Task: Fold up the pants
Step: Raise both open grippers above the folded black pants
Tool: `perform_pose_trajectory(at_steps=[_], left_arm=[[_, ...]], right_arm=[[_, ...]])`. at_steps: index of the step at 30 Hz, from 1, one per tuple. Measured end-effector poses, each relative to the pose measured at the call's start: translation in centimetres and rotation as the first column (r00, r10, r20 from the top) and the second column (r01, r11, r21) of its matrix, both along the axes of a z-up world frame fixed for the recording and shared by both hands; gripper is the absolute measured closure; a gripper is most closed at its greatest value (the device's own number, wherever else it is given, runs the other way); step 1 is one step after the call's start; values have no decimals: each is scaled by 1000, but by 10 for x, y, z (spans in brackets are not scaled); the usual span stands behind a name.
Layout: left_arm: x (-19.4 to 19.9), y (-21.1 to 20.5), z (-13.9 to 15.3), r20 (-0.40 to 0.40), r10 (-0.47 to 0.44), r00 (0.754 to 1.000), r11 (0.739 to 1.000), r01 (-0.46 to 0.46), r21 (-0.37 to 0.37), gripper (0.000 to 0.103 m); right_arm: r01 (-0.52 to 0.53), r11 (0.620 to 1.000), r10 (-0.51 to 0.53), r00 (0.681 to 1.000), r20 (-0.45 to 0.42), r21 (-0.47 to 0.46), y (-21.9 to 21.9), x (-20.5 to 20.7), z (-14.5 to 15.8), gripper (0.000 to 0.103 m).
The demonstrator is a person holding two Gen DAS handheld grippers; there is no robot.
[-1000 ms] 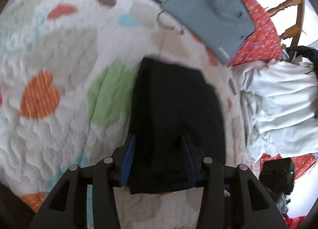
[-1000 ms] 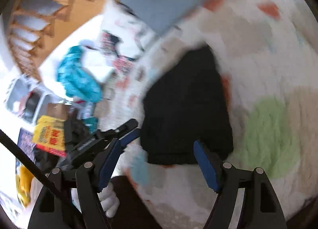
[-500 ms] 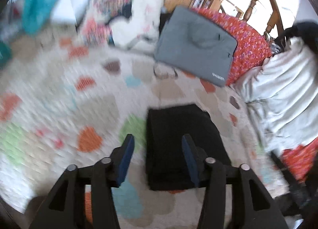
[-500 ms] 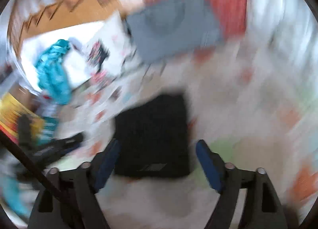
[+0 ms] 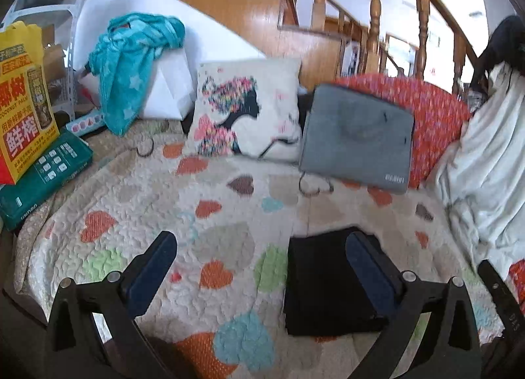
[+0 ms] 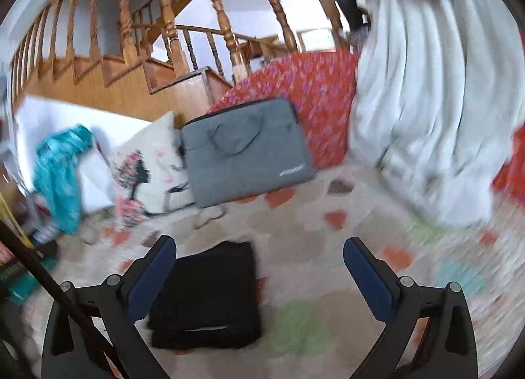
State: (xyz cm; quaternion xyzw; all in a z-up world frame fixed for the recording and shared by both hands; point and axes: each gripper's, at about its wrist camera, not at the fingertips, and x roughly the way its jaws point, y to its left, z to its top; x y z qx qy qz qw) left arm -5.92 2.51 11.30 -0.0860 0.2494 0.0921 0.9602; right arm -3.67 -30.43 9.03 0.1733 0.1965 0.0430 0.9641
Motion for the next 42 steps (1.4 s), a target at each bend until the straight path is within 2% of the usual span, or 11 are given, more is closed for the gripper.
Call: perform_pose_trajectory(at_steps=[1,7,11,18,33,38,42], left_arm=[[4,-3,-5,-35,-17,999,1000,17,4,0],[12,-18,-34,-155,-92,984,996,90,-18,0],[16,-28,-45,-199,-123,972,992,125,-6,1],[23,-33,-56,-246,-154,957,988,156,-11,1],[33,-27,-72,-310,-157,938,988,145,-62,1],[38,-18,-71,-322,-161,933,986,137,-97,0],[56,-1,-63,-313,-180,933,979,138,-151,1]], right_arm=[[-25,1000,25,998,-52,8,1,6,-6,0],[-80,997,81,970,-228,15,11,20,-38,0],[-98,995,100,947,-304,21,15,28,-55,0],[-129,991,132,926,-354,31,20,33,-70,0],[-135,988,154,901,-405,74,19,41,-84,0],[-160,983,185,898,-400,94,20,41,-77,0],[-218,971,240,894,-378,100,16,53,-51,0]])
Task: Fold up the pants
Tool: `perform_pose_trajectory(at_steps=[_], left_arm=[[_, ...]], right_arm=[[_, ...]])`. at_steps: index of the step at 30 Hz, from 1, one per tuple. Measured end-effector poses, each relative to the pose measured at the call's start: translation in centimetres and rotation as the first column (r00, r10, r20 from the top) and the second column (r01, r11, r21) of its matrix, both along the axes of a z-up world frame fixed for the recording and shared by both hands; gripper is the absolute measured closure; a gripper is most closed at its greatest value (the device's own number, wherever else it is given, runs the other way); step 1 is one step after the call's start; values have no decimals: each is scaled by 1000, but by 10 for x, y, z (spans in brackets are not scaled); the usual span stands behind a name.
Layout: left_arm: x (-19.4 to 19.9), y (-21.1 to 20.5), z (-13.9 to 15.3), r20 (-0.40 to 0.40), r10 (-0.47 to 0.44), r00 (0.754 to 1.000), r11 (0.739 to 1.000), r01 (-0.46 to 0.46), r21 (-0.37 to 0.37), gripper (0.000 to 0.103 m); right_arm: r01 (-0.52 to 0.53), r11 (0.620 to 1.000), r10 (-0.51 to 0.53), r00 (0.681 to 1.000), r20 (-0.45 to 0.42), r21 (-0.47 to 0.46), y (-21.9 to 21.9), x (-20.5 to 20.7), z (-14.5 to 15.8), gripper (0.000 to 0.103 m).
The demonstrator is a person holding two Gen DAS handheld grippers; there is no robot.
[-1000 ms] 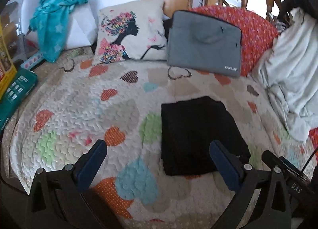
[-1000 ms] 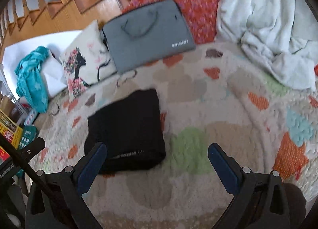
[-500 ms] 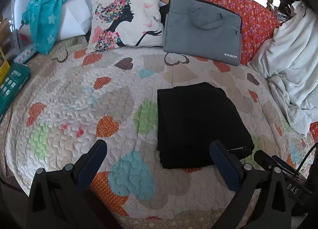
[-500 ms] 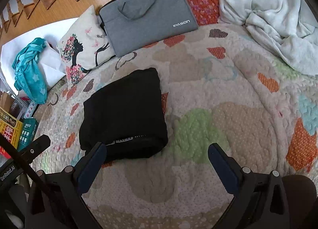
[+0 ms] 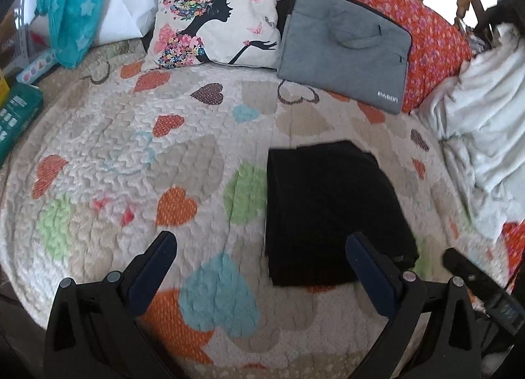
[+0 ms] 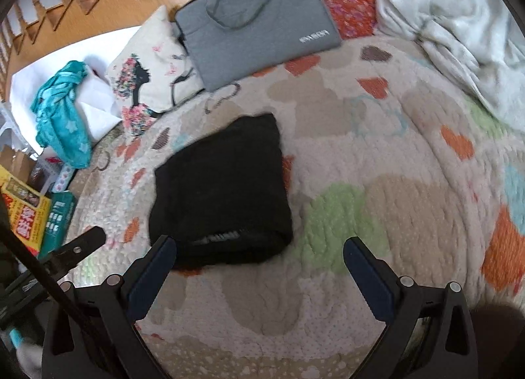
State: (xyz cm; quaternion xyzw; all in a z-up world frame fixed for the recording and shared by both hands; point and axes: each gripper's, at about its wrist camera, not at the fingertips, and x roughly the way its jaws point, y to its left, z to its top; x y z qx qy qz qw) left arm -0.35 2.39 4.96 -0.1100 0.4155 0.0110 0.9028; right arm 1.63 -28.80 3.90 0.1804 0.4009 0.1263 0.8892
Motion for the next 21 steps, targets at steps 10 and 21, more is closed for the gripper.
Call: perform_pose_trajectory(at_steps=[10,21], left_arm=[[109,16,-47,-140,-104,985,975,73,-211,1],[162,-1,-93,-174,-277,945,908,198,-368,1]], right_arm=[[-93,995,92,995,-32,-37,0,108,33,0],[-139,970,184,957,-226,199,4,196,-56,2]])
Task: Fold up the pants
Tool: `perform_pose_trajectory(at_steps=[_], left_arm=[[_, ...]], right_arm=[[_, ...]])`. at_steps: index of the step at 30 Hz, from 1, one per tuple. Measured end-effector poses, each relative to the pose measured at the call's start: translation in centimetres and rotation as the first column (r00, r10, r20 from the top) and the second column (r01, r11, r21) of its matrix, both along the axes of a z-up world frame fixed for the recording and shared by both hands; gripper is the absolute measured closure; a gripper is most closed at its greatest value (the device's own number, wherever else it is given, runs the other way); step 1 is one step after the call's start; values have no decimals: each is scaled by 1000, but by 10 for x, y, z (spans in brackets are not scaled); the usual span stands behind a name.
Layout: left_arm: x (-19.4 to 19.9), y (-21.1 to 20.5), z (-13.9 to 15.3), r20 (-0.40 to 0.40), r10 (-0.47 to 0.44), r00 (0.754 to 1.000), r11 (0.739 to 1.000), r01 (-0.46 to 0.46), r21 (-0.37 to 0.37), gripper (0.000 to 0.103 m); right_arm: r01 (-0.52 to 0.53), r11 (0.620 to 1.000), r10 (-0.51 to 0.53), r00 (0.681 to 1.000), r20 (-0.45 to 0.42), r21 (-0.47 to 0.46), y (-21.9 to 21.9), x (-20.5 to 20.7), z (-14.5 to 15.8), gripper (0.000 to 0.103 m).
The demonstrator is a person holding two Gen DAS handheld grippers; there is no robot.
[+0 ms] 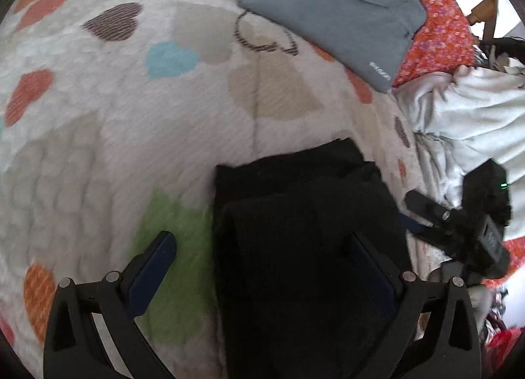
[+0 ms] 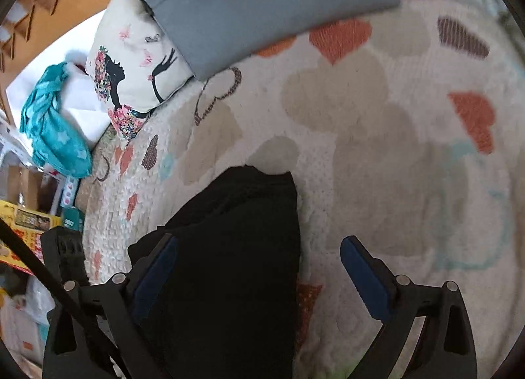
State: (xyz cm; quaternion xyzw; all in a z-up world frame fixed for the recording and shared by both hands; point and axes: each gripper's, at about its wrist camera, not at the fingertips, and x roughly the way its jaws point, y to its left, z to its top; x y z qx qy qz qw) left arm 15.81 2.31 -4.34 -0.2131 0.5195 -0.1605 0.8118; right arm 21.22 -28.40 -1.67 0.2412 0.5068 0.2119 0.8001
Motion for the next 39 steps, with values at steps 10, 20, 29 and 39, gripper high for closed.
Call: perform_pose_trajectory(at_steps=[10,20,29,39], left_arm=[[9,-12,14,-11,-26,1000,998,25,-61,55],[32,-2,43,19,40,999,986,-36,-165,60],[80,9,9,-42,121,992,989,-124,-83,48],[68,45,57,72,214,974,948,-189,-255,46]], right_arm=[[-118,992,117,993,23,48,26,1,-6,59],[-100,993,86,977,196,64,37,-7,58,78],[-12,1000,15,990,144,-24,35,45,27,68],[66,994,-46,974,223,-86,23,44,47,46]])
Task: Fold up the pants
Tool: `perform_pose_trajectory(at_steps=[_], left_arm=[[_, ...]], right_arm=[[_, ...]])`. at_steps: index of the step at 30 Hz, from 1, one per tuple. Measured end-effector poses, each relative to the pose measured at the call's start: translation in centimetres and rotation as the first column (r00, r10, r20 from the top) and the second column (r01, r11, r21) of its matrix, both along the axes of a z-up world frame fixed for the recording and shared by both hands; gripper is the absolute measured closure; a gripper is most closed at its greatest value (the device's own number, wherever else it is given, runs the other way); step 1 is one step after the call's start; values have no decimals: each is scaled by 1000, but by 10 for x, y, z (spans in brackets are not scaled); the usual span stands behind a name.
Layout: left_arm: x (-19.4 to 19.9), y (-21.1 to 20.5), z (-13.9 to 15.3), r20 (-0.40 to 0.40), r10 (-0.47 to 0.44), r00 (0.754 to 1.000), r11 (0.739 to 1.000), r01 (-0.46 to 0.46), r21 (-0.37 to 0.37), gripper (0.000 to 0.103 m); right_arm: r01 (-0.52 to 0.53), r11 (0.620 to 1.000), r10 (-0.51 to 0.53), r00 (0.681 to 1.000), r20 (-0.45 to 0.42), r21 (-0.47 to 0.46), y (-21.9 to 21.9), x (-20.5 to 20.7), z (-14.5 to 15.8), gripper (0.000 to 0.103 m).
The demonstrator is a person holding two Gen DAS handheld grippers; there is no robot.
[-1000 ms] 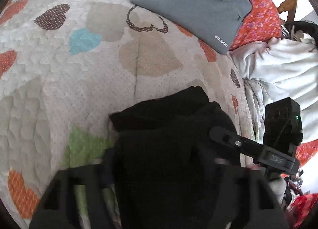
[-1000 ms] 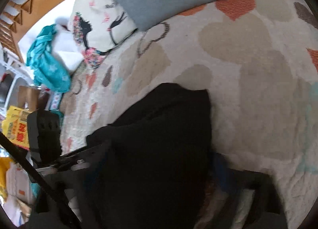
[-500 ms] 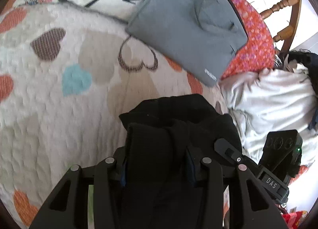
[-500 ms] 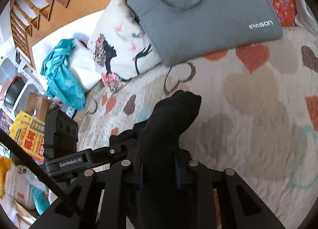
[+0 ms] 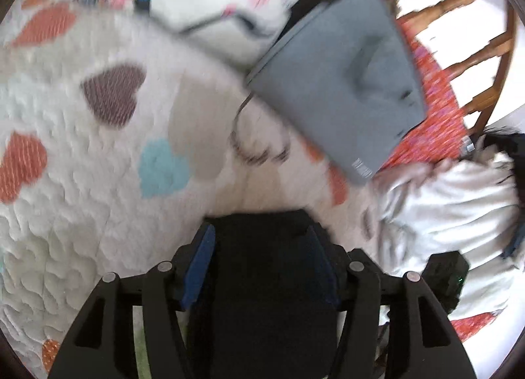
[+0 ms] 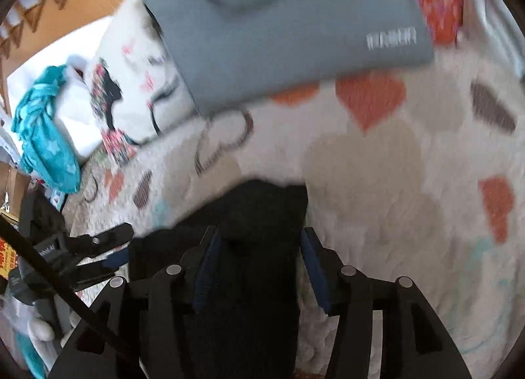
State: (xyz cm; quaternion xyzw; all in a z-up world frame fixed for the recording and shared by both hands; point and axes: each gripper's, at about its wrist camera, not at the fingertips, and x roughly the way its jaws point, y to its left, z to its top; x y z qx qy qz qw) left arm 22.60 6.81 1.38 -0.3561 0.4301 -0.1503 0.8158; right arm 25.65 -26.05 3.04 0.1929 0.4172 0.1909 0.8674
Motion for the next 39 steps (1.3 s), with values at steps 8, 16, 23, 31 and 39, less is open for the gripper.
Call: perform_pose_trajectory(at_steps=[8,16,23,31,39], left_arm=[[14,-34,-33,-63,-69,996,998,69,-5,46],[15,-25,-45,-80,-64,995,997,61,-43,46],[-10,-10,-12,-29,-40,999,998,39,-55,45],[-50,-9,-48,-150,-41,988,996,28,-85,45],[-59,-13,-47,-148,-33,988,999,39,36,45]], right_arm=[[-89,943,120,990,-79,321,13,25,-26,32],[80,958,-45,990,-131,276,-9,33,-46,33],[63,971,-44,995,-84,230,-11,10,-15,29],[-52,932,131,971,-200,359,-6,-61,-16,28],[-9,925,120,956,-267,380,-23,-77,-46,27]])
